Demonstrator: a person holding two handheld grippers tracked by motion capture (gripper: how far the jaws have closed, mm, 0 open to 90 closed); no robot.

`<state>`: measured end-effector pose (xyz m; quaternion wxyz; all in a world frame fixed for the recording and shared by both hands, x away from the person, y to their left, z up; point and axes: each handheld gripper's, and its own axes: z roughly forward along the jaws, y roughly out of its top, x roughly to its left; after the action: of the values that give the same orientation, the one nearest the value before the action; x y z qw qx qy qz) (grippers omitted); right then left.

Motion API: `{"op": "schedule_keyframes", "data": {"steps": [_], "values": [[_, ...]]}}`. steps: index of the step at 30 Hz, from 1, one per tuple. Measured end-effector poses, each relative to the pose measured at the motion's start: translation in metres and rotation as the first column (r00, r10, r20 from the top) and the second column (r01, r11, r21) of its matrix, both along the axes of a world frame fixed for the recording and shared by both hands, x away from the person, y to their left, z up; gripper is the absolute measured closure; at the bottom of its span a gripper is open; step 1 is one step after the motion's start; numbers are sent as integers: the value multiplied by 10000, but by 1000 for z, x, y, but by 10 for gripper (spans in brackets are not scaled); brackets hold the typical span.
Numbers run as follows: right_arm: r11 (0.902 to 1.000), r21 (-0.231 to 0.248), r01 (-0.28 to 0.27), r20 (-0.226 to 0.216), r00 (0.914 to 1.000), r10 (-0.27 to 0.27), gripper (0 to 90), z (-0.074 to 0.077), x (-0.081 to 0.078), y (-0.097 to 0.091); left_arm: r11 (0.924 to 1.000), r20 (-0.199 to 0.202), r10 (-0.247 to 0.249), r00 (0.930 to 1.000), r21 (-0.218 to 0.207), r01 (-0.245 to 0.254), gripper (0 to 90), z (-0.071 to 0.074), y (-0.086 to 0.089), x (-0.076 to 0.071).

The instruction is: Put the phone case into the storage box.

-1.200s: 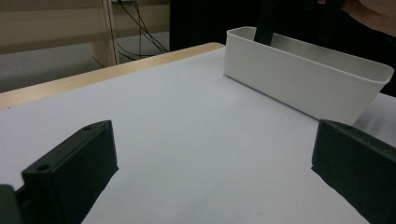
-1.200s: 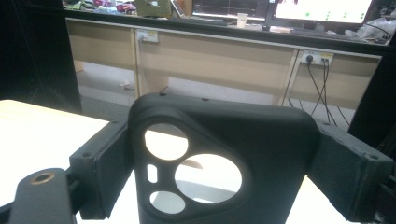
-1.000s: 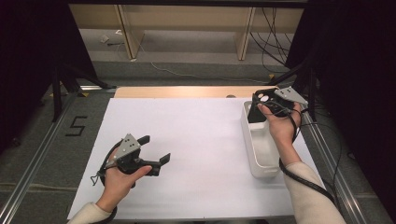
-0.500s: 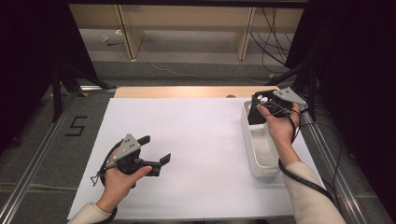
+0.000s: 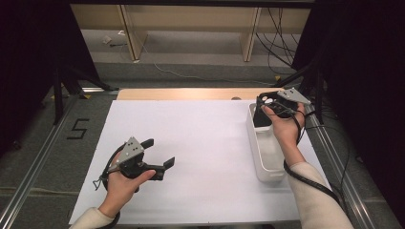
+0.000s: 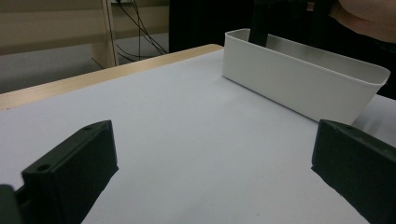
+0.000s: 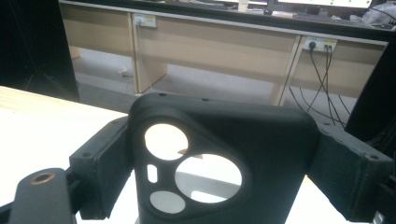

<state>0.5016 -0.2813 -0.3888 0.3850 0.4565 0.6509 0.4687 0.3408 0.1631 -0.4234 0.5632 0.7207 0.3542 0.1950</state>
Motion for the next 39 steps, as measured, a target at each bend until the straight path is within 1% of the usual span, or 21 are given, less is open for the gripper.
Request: {"op": "schedule_keyframes", "data": {"steps": [13, 20, 30, 39], "values": [[9999, -82, 119, -250, 9996, -121, 149, -3, 8, 1, 10000, 14, -3, 10000, -12, 3, 0, 0, 0, 0], [9998, -133, 130, -457, 9989, -136, 149, -8, 10, 2, 10000, -4, 22, 10000, -31, -22, 0, 0, 0, 0], [9998, -138, 154, -521, 9985, -161, 149, -10, 14, 2, 10000, -8, 11, 10000, -28, -11, 0, 0, 0, 0], [9997, -174, 177, -676, 9975, -188, 148, -13, 17, 3, 10000, -1, 2, 10000, -26, -2, 0, 0, 0, 0]]}}
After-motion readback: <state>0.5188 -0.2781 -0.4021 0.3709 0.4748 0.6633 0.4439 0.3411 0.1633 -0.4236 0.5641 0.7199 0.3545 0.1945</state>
